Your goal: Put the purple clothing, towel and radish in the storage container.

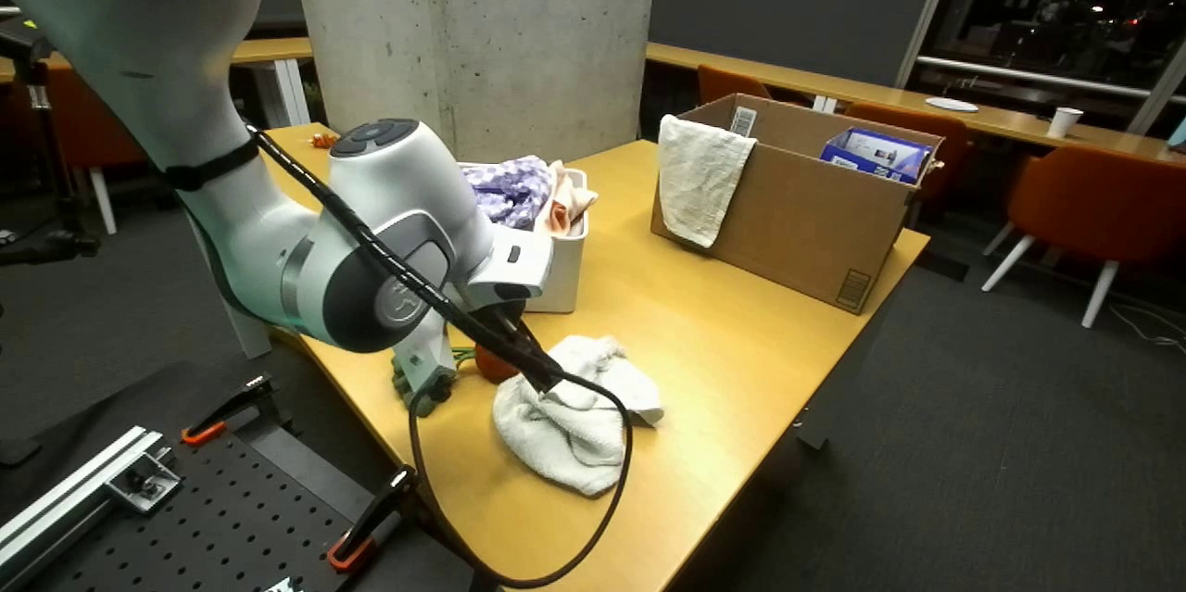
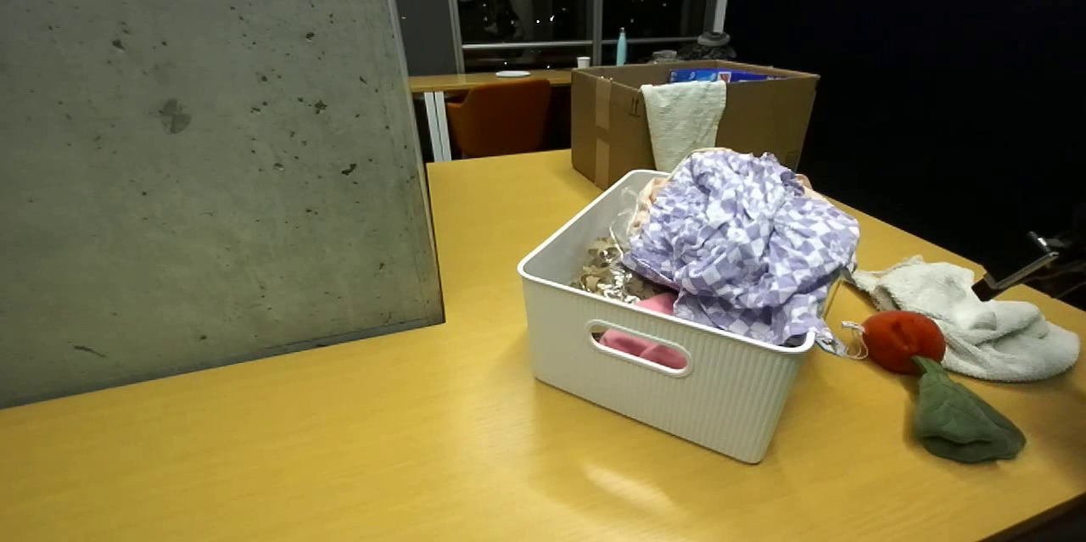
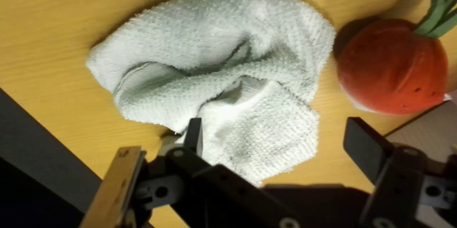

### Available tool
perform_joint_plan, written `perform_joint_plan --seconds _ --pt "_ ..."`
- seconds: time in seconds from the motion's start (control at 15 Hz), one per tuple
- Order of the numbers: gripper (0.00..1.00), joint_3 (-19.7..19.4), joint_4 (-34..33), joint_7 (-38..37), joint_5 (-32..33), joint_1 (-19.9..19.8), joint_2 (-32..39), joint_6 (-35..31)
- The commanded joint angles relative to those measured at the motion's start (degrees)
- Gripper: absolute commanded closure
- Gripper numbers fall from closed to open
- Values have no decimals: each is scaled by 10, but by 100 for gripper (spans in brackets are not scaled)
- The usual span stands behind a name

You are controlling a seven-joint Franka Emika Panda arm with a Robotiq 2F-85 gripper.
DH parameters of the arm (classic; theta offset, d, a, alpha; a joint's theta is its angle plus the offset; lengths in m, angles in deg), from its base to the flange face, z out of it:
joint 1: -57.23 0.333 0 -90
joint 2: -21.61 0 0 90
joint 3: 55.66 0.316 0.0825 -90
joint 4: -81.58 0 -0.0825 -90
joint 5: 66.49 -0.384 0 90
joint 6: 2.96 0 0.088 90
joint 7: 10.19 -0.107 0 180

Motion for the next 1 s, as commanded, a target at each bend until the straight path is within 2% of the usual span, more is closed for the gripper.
perform_joint_plan --seconds 0.0,0.27,0.47,0.93 --pt "0 60 -4 107 -112 -53 10 -12" --pt "0 124 -41 154 -173 -97 47 -1" --pt "0 155 -69 172 -192 -119 83 0" --pt "0 182 -91 194 -203 -155 124 2"
